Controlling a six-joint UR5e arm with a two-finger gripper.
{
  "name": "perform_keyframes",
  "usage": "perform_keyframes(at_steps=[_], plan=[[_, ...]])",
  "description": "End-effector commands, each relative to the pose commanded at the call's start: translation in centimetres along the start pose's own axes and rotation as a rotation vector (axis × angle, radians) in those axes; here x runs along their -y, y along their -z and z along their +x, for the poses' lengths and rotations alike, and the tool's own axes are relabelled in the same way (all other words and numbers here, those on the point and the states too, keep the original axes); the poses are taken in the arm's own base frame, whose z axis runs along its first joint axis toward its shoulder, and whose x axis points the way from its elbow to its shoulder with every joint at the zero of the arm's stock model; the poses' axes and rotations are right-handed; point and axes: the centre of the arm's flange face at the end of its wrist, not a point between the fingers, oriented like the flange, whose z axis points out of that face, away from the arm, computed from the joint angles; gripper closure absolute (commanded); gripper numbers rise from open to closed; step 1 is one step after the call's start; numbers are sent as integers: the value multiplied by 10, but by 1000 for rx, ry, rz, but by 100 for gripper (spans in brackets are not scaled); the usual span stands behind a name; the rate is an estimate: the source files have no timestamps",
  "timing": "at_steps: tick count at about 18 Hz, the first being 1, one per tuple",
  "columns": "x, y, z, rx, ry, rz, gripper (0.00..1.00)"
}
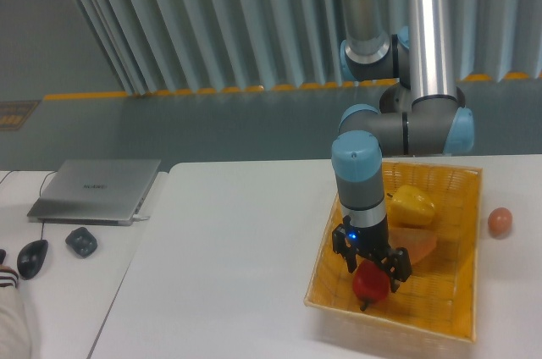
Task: Place the red pepper on the table
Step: 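Lower the open gripper onto the red pepper and close on it, then lift the red pepper out of the basket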
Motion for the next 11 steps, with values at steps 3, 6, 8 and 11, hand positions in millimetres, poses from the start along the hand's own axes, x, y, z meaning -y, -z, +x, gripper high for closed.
perform_keyframes(at_steps=[3, 6, 8, 11], plan=[[0, 0, 2, 7, -6, -5, 49], [0, 6, 2, 11, -4, 1, 62], [1, 12, 1, 14, -3, 12, 64], [0, 37, 1, 18, -2, 53, 64]])
